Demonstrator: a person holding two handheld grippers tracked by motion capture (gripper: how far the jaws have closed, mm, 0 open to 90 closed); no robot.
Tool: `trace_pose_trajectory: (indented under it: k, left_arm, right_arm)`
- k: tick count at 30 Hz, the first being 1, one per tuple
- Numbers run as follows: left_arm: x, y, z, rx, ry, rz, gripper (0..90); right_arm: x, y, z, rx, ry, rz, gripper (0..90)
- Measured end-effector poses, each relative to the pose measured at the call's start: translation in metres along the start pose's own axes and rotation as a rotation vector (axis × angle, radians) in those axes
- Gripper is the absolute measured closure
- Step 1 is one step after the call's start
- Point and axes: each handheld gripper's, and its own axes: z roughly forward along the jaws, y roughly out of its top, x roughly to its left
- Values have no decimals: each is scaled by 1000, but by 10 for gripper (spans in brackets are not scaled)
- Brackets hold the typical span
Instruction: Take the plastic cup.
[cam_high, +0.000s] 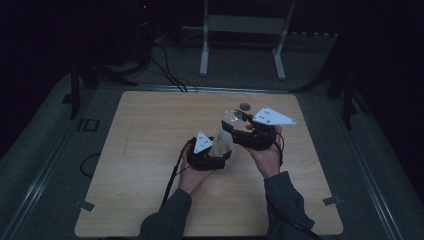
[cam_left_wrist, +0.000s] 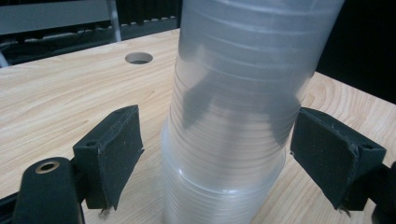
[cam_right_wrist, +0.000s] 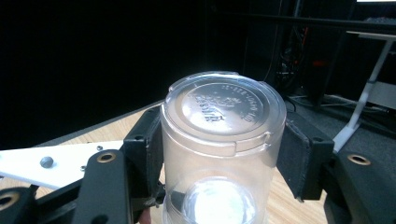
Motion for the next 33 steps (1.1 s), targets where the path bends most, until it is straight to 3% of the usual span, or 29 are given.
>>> trace_pose_trajectory:
  k: [10,33]
  left_arm:
    - [-2,2,-6,-12,4,14,174]
    - [-1,0,-18,-28,5,6,174]
  right_arm:
    - [-2,9,-11,-34,0,6,394]
    - [-14,12,-42,-58,-56,3,395]
